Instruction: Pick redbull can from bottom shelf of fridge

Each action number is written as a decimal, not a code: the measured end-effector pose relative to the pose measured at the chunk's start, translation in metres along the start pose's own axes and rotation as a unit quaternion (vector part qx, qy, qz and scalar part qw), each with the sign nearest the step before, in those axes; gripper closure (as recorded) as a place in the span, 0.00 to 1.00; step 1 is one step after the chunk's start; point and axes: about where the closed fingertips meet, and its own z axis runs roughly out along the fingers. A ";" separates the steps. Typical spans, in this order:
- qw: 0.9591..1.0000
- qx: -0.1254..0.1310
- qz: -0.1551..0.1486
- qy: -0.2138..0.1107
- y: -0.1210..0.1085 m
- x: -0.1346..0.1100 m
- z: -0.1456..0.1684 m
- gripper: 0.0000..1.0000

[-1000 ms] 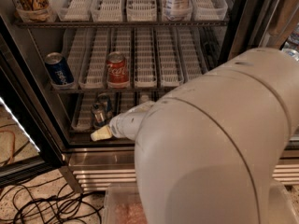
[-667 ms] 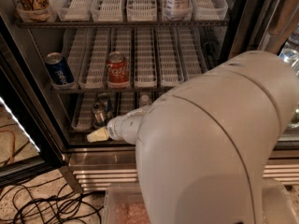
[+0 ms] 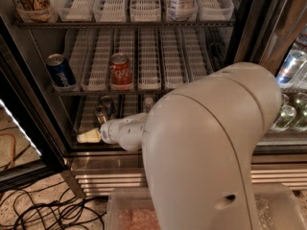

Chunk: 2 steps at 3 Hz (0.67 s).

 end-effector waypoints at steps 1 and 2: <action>1.000 -0.005 0.005 -0.019 0.003 -0.009 0.005 0.03; 0.999 0.001 0.006 -0.033 0.000 -0.014 0.003 0.10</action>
Offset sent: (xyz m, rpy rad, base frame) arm 0.0118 0.0010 0.0125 0.0559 -0.0699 -0.0603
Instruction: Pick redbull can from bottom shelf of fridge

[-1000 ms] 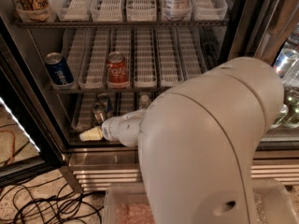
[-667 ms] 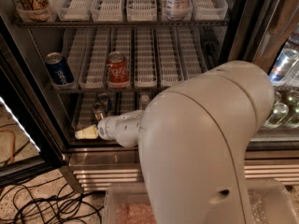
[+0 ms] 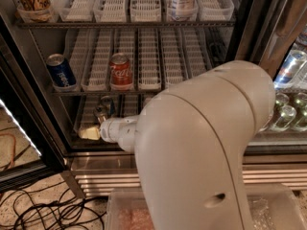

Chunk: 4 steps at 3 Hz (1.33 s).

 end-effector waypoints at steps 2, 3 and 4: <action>1.000 0.004 -0.005 -0.016 -0.003 -0.001 0.003 0.09; 0.999 0.017 -0.024 -0.014 -0.012 -0.002 0.009 0.10; 0.999 0.035 -0.037 -0.008 -0.029 -0.001 0.015 0.13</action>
Offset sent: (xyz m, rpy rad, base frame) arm 0.0081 -0.0022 -0.0029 0.0019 -0.0553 -0.0172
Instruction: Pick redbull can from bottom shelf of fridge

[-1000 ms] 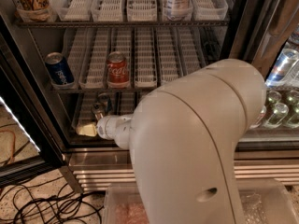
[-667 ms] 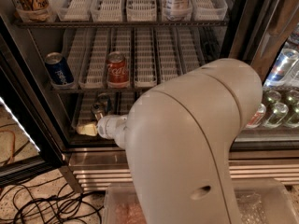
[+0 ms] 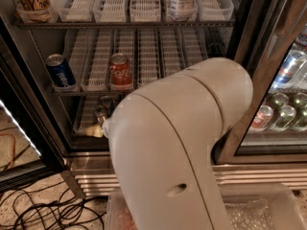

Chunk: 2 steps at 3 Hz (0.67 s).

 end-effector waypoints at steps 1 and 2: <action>1.000 0.010 -0.007 0.000 -0.009 -0.002 0.007 0.14; 1.000 0.017 -0.010 -0.003 -0.020 -0.003 0.022 0.13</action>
Offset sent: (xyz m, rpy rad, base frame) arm 0.0498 -0.0010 -0.0253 -0.0335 -0.0394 -0.0337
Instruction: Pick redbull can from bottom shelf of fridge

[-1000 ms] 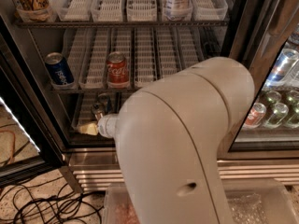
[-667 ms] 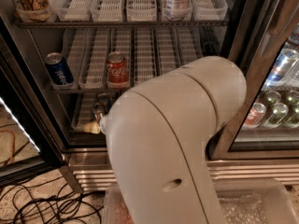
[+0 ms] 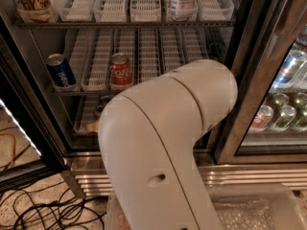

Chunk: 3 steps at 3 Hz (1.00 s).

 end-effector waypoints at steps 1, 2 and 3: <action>1.000 0.000 0.000 0.000 0.001 -0.005 -0.003 0.14; 1.000 0.017 -0.015 -0.013 -0.002 -0.007 -0.004 0.34; 1.000 0.017 -0.015 -0.013 -0.002 -0.007 -0.004 0.56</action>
Offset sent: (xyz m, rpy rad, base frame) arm 0.0065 -0.0078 0.0160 -0.0349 -0.1227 -0.0598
